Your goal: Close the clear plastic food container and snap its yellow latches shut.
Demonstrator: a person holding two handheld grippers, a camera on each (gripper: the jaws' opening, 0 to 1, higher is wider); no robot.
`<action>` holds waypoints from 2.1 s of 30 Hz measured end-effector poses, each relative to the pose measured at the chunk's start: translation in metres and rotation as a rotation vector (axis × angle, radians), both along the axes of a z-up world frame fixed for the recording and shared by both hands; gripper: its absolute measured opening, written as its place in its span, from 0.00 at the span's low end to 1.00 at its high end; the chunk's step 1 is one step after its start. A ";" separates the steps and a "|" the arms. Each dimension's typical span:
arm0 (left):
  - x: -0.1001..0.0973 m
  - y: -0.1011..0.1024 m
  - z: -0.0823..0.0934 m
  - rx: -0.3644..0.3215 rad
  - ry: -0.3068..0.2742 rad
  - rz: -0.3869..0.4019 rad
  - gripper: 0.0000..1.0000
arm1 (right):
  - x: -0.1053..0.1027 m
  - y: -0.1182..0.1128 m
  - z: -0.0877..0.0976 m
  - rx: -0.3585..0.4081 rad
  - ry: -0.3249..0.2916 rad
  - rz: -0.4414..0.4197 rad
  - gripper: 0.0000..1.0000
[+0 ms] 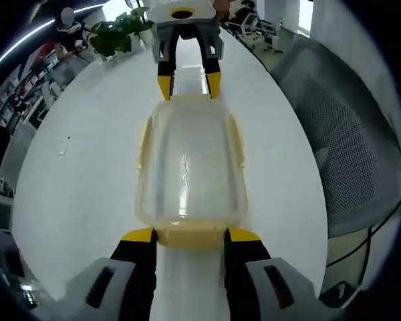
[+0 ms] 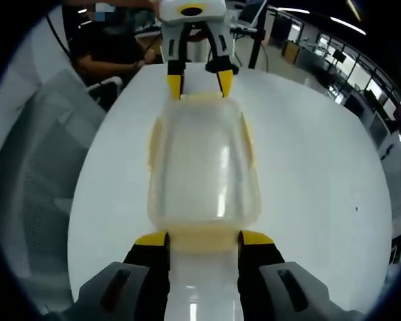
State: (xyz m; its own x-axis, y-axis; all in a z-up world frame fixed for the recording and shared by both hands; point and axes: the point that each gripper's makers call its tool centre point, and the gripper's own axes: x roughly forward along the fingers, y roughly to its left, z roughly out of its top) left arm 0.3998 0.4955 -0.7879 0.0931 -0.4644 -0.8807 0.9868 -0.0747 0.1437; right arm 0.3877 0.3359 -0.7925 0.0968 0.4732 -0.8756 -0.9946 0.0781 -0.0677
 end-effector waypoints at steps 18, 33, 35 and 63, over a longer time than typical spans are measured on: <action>-0.012 -0.035 0.026 -0.041 0.031 0.025 0.38 | -0.009 -0.037 0.028 -0.021 -0.014 0.004 0.38; -0.022 -0.085 0.031 -0.055 0.050 0.018 0.38 | -0.020 -0.085 0.030 -0.045 -0.003 -0.014 0.38; -0.023 -0.092 0.032 -0.058 0.051 0.014 0.38 | -0.021 -0.092 0.030 -0.049 0.000 -0.018 0.38; -0.029 -0.182 0.024 -0.078 0.079 -0.004 0.38 | -0.030 -0.182 0.018 -0.098 0.032 -0.041 0.38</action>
State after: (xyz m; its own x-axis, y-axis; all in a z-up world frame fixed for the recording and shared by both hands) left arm 0.3706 0.3134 -0.7635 0.0225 -0.5318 -0.8466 0.9950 -0.0705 0.0707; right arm 0.3580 0.1534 -0.7744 0.0856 0.3817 -0.9203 -0.9925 0.1136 -0.0452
